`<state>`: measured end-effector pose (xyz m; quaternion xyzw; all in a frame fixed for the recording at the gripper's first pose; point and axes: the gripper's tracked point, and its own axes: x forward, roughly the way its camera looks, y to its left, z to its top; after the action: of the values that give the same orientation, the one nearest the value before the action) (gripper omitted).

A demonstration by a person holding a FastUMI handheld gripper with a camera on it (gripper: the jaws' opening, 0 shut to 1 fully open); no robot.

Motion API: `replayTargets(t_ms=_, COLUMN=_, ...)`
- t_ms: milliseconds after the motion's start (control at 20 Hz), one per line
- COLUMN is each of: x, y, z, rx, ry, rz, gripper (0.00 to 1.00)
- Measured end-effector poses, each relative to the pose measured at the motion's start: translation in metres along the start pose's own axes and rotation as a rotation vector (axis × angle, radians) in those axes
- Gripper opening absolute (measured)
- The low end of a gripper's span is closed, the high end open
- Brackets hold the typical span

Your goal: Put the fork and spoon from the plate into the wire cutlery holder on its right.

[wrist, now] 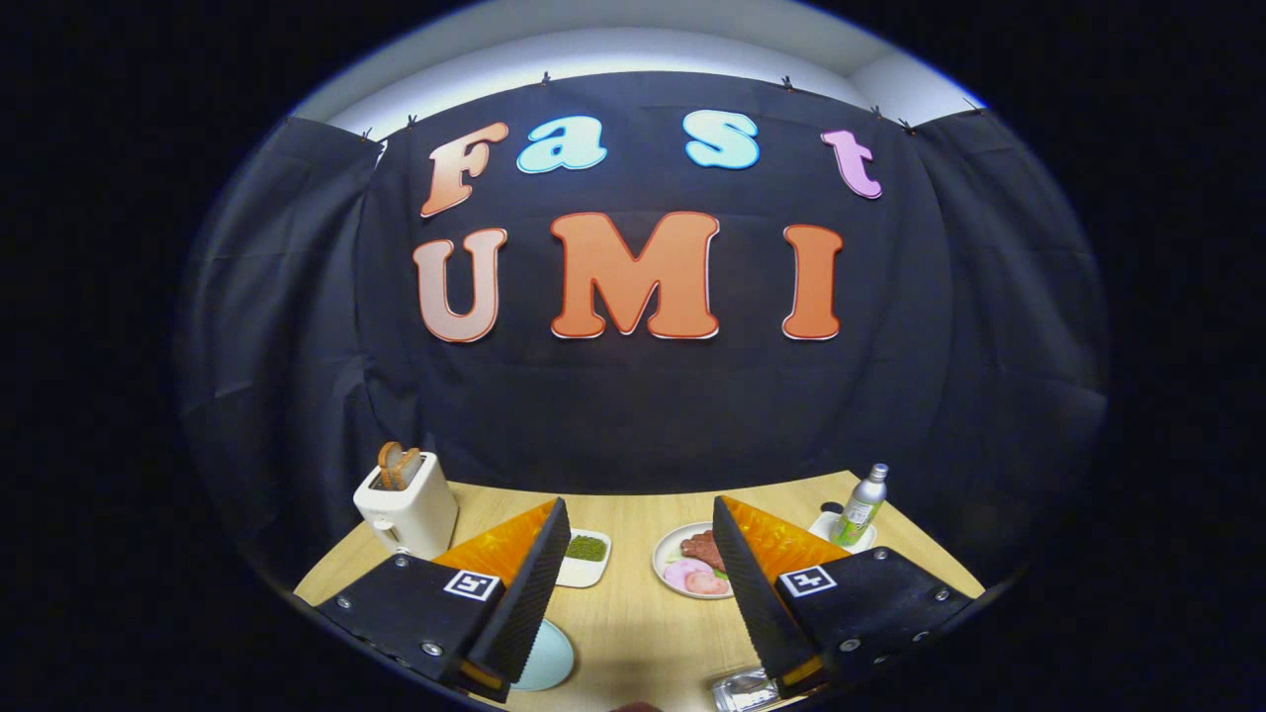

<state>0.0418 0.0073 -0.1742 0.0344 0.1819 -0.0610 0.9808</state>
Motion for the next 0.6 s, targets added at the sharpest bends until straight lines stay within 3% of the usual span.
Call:
replayTargets(t_ms=400, x=0.009, y=0.087, z=-0.013, rx=0.018, ry=0.032, rz=0.097, gripper=0.89)
replayTargets(t_ms=600, x=0.013, y=0.126, z=-0.041, rx=-0.003, ry=0.118, rz=0.149, gripper=0.89)
